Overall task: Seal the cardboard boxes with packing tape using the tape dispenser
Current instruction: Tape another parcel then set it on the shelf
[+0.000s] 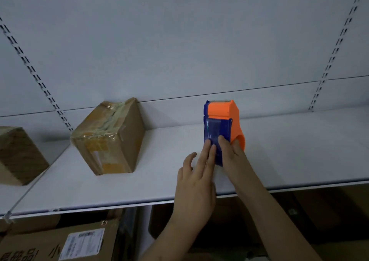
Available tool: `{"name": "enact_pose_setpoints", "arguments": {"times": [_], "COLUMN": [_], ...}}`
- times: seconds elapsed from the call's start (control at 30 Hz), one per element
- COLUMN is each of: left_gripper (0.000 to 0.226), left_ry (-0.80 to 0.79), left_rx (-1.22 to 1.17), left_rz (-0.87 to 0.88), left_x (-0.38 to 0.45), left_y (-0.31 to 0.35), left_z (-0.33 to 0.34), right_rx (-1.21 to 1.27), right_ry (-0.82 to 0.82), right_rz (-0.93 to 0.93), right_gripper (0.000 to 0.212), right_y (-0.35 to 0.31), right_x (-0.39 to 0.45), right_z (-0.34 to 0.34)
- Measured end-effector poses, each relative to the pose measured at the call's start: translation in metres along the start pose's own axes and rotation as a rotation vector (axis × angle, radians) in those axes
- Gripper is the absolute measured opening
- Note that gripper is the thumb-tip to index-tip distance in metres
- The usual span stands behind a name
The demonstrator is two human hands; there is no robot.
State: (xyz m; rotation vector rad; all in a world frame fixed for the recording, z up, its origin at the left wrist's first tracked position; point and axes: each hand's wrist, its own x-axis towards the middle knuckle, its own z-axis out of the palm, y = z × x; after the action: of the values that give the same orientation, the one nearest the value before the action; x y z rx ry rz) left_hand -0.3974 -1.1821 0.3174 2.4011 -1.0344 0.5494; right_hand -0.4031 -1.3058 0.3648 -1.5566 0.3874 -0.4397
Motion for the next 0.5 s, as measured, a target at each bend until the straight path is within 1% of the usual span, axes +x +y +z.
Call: {"name": "enact_pose_setpoints", "arguments": {"times": [0.07,0.13,0.17,0.23,0.3,0.33,0.43,0.5], "left_gripper": [0.098,0.097,0.098,0.1,0.1,0.099,0.098,0.091], "left_ry": [-0.021,-0.042,-0.055,-0.087,-0.11,-0.118,-0.141,-0.135], "left_rx": [-0.016,-0.033,-0.039,-0.045,-0.061,-0.07,-0.056,0.059], "left_rz": [-0.001,0.016,0.029,0.062,0.095,0.108,0.129,0.14], "left_x": [0.001,0.001,0.001,0.001,0.002,0.003,0.004,0.0], "left_y": [0.001,0.002,0.001,0.0,-0.001,-0.002,-0.006,-0.007], "left_z": [0.003,0.004,0.005,0.006,0.008,0.009,0.01,0.007], "right_rx": [0.117,0.101,0.103,0.14,0.145,0.13,0.13,0.125], "right_ry": [-0.002,-0.002,0.004,0.038,0.057,0.055,0.058,0.088], "right_rz": [0.031,-0.017,-0.035,-0.04,-0.051,-0.057,-0.054,-0.054], "right_gripper": [0.022,0.01,0.008,0.02,0.04,0.044,0.042,0.037], "right_y": [-0.006,-0.003,-0.001,0.003,0.009,0.009,0.014,0.01], "right_x": [0.004,0.004,0.002,-0.003,0.0,0.002,0.004,0.004], "right_z": [-0.002,-0.005,-0.007,-0.012,-0.016,-0.017,-0.016,-0.017]}}
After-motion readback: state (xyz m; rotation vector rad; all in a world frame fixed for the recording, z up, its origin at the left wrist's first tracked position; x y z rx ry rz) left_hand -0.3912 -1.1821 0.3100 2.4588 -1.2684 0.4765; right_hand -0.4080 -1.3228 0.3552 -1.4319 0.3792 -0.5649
